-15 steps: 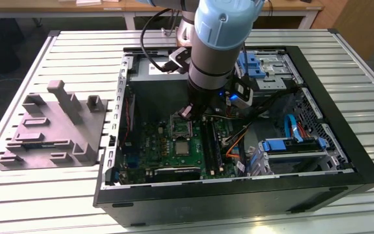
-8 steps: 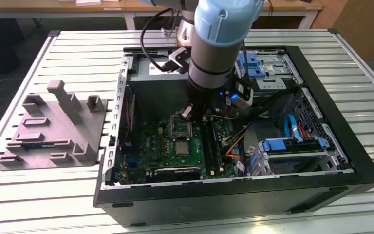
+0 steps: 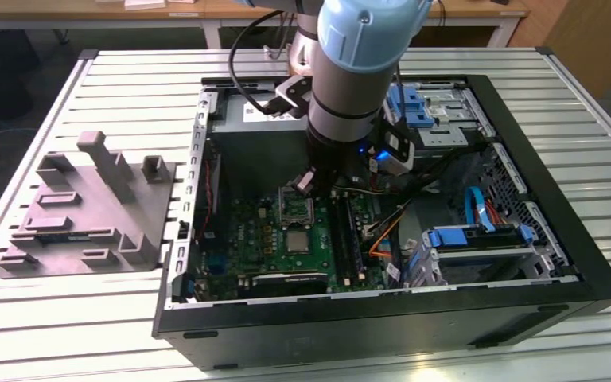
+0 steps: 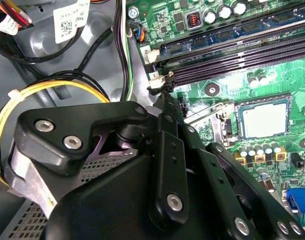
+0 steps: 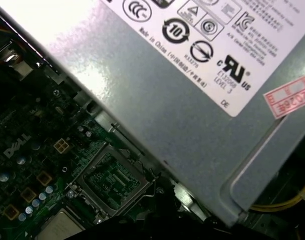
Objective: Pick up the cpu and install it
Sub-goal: 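Close the cpu cover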
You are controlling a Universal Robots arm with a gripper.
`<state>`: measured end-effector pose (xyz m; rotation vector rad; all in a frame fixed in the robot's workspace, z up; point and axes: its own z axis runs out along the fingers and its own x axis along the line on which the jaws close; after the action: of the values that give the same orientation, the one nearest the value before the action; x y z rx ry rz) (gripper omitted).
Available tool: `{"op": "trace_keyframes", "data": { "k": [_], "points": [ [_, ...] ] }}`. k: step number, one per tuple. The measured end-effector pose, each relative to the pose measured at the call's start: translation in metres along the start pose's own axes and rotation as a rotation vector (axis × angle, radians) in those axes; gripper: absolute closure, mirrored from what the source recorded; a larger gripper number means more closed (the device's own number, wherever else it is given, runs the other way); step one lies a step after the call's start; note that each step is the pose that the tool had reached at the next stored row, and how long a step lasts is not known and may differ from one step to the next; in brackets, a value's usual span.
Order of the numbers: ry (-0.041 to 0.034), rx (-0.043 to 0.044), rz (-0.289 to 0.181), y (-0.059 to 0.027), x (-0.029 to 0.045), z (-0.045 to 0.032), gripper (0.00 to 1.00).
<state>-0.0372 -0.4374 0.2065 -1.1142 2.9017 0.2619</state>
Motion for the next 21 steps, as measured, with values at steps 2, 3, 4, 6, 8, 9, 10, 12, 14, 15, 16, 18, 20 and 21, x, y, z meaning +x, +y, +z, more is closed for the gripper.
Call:
{"op": "trace_keyframes", "data": {
  "k": [2,3,4,6,8,9,10,12,14,15,16,18,20,21],
  "points": [
    [0.0004,-0.0002,-0.002,0.0001,0.0000,-0.0002,0.89],
    [0.0007,-0.0003,-0.004,0.0001,0.0000,-0.0003,0.89],
    [0.0010,-0.0004,-0.006,0.0001,0.0000,-0.0003,0.89],
    [0.0015,-0.0007,-0.010,0.0002,0.0000,-0.0003,0.89],
    [0.0020,-0.0016,-0.013,0.0002,0.0000,-0.0003,0.89],
    [0.0014,-0.0033,-0.013,0.0002,0.0000,-0.0004,0.89],
    [-0.0013,-0.0078,-0.014,0.0002,0.0000,-0.0004,0.89],
    [-0.0089,-0.0195,-0.014,0.0002,-0.0001,-0.0003,0.89],
    [-0.0123,-0.0261,-0.015,0.0003,0.0000,-0.0004,0.89],
    [-0.0125,-0.0264,-0.015,0.0003,-0.0001,-0.0003,0.89],
    [-0.0123,-0.0265,-0.016,0.0003,0.0000,-0.0003,0.89],
    [-0.0114,-0.0271,-0.022,0.0004,0.0001,-0.0003,0.89],
    [-0.0091,-0.0284,-0.036,0.0005,0.0004,-0.0002,0.89],
    [-0.0076,-0.0294,-0.045,0.0007,0.0005,-0.0001,0.89]
  ]
}}
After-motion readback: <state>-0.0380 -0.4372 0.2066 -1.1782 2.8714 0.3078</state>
